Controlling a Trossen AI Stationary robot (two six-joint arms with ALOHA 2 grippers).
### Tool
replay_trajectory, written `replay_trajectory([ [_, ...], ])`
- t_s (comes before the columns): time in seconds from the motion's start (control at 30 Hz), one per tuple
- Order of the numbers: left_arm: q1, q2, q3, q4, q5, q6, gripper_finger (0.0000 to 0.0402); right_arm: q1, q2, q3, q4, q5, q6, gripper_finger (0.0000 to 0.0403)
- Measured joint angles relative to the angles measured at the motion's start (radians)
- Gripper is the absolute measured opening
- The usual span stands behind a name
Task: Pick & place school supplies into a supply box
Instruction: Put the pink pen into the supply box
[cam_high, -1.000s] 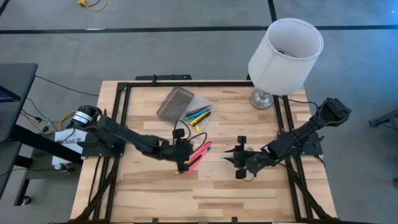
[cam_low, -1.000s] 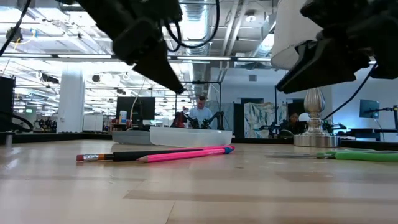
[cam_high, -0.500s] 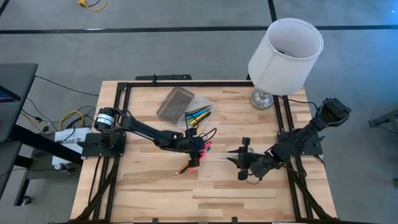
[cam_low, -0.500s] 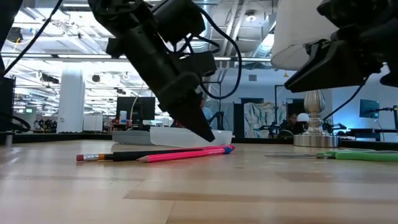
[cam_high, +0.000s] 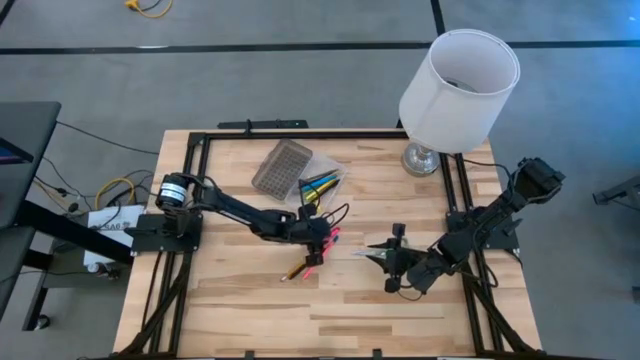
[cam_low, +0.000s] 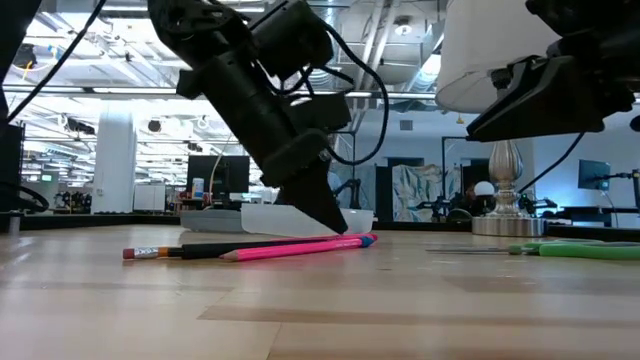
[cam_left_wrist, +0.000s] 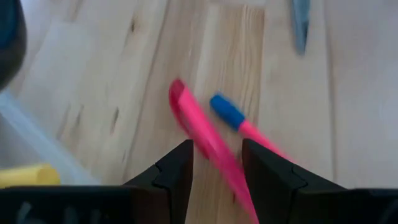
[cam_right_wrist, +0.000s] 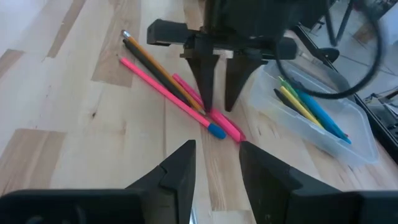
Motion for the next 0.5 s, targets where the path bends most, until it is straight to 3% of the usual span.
replay_trajectory([
  [0.5,0.006,0.013,-0.001,-0.057,-0.005,-0.017,0.0132,0.000,0.000,0.000,-0.006,0.001,0.016,0.0118],
])
